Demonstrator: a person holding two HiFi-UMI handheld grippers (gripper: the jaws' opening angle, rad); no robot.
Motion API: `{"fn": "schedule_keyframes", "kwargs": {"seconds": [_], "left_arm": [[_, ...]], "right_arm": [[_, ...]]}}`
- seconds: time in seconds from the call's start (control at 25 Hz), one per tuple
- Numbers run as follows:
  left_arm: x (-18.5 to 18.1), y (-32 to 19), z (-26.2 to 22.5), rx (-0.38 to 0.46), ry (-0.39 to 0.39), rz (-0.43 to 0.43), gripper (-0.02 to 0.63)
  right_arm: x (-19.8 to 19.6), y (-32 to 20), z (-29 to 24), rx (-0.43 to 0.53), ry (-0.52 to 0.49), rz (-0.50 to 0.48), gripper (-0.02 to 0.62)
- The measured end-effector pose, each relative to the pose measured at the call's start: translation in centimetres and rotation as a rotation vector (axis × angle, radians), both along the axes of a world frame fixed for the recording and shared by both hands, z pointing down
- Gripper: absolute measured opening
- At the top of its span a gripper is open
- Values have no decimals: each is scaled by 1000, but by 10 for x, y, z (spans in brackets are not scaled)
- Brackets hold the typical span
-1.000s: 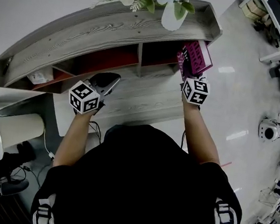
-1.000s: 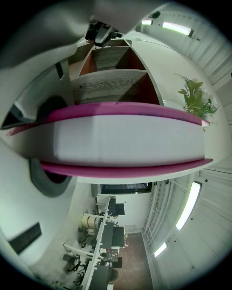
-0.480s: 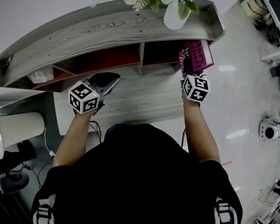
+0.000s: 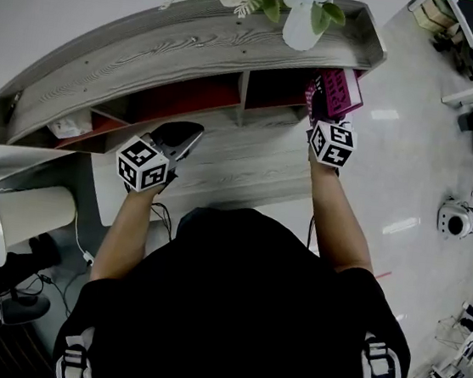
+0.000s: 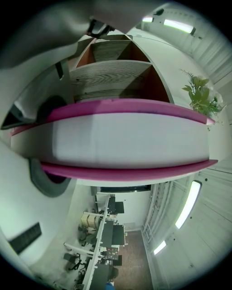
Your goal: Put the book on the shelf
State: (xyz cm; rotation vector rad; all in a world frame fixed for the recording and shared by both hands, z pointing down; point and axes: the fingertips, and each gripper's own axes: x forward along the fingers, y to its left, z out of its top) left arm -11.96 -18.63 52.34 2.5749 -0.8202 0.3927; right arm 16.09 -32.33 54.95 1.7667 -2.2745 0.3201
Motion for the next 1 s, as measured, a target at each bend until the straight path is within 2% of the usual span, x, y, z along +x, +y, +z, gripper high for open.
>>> {"fn": "schedule_keyframes", "kwargs": {"seconds": [1.0], "left_arm": [[-10, 0, 14, -32, 2, -8, 20]], "right_arm": [[-8, -24, 1, 20, 17, 9, 152]]}}
